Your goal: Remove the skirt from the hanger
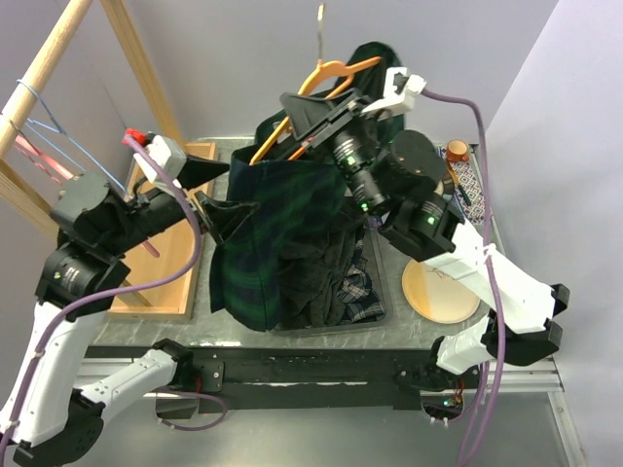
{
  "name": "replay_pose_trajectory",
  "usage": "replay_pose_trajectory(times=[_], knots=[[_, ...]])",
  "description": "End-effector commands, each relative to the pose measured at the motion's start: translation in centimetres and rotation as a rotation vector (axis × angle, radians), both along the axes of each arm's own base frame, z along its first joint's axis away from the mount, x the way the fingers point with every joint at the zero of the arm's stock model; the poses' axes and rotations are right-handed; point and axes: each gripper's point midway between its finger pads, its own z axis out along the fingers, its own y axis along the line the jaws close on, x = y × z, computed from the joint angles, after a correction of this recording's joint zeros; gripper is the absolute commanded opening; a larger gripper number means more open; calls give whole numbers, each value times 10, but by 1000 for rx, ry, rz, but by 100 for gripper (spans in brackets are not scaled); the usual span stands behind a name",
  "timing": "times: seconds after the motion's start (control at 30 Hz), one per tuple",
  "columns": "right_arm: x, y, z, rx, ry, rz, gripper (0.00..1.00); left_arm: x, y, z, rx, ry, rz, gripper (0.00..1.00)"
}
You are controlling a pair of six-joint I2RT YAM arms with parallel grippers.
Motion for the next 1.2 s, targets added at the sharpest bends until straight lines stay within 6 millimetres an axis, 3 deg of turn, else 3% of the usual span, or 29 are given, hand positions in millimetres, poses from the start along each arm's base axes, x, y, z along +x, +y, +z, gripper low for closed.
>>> replay_pose_trajectory(times=[0.0, 0.17, 0.27, 0.3, 0.37, 0.53, 0.57, 0.63, 0.73, 0.87, 0.93, 1.0, 1.17], knots=[[-17, -53, 71, 173, -122, -64, 0, -10, -7, -1, -15, -39, -68, 99], [-16, -64, 79, 205, -126, -85, 0, -11, -14, -13, -22, -26, -109, 93], [-13, -65, 81, 221, -117, -90, 0, -4, -16, -23, -5, 9, -104, 59], [-12, -66, 83, 223, -118, -90, 0, -1, -16, -24, 0, 15, -90, 33], [-8, -74, 87, 227, -118, -109, 0, 8, -12, -26, 17, 28, -49, 4], [-3, -104, 112, 334, -133, -96, 0, 12, -3, -35, 32, 46, 18, 1], [6, -108, 112, 333, -129, -103, 0, 13, -1, -34, 25, 44, 33, 1], [1, -117, 126, 363, -143, -86, 0, 15, 2, -31, 9, 33, 55, 1], [-3, -118, 124, 353, -154, -71, 0, 21, 9, -27, -7, 31, 116, 1], [-26, -129, 125, 385, -188, -5, 0, 26, 15, -22, -24, 22, 161, 1], [-28, -124, 118, 368, -176, 26, 0, 22, 14, -17, -39, 11, 146, 1], [-44, -119, 119, 353, -203, 113, 0, 20, 15, -10, -60, 3, 145, 1], [-85, -110, 116, 282, -272, 297, 0, 9, 26, 26, -108, -71, 172, 1]])
